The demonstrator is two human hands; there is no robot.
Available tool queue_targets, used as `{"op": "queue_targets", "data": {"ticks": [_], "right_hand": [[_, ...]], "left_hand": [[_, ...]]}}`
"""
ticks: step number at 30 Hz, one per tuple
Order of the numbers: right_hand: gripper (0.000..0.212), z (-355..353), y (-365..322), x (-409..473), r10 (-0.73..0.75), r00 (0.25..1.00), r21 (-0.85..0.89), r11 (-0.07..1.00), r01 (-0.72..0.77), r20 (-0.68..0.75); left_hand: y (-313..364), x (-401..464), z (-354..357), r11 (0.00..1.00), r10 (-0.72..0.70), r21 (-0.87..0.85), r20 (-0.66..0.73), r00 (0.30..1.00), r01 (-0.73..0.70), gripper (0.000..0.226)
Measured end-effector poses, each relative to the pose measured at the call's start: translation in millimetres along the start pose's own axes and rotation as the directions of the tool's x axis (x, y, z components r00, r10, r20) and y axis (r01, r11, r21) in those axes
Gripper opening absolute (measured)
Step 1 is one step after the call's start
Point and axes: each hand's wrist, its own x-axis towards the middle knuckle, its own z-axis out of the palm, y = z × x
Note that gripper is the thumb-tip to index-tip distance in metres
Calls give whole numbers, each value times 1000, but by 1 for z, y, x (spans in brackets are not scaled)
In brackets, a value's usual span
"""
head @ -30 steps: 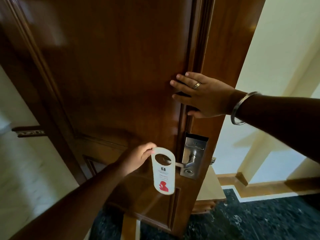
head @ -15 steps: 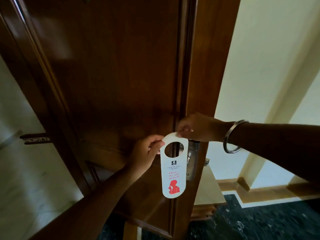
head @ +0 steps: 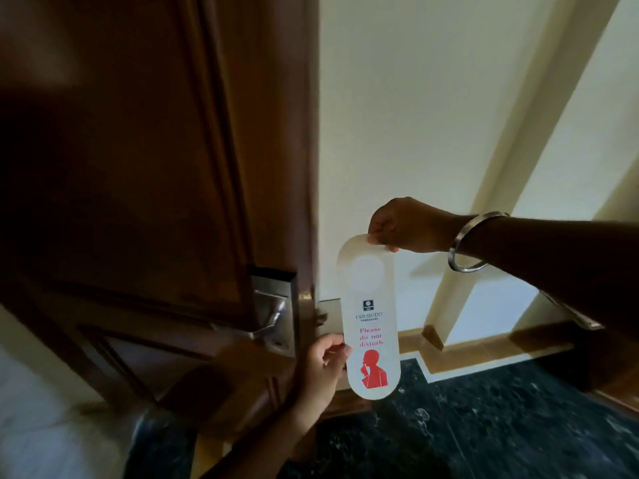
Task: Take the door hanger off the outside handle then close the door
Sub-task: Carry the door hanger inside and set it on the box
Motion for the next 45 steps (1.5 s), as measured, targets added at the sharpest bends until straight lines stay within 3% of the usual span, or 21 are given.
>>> {"op": "queue_targets", "data": {"ticks": [2,6,9,13,20,25,31,38,42,45], "right_hand": [[15,-15,40,5,-9,1000,19,1000,9,-18],[14,-19,117,24,82,996,224,972,-70,-45],[7,6,164,37,196,980,482,856,-189,36],[20,70,214,65,273,951,565,766,-306,144],[18,172,282,137,373,899,590,681,-434,231],[11,230,336,183,408,865,582,642,-499,291],[5,298,393,224,497,757,591,481,-647,425],[8,437,460,255,488,615,516,337,-788,620],[17,499,483,266,518,550,460,305,-834,655],[34,512,492,271,553,539,397,364,-842,635]], "left_hand": [[7,24,32,999,-22,-40,-13,1000,21,7],[22,70,78,994,-69,-92,-47,996,65,6],[16,99,98,986,-133,-109,-72,989,124,9],[-6,144,117,974,-223,-46,-75,972,220,9],[-81,224,121,891,-442,15,-204,873,454,13],[-140,284,127,785,-617,-106,-223,755,610,21],[-200,337,127,690,-714,-142,-291,637,709,16],[-323,375,128,562,-784,-58,-357,508,825,18],[-375,386,126,520,-802,2,-342,489,854,21],[-384,391,124,520,-812,26,-294,503,854,33]]}}
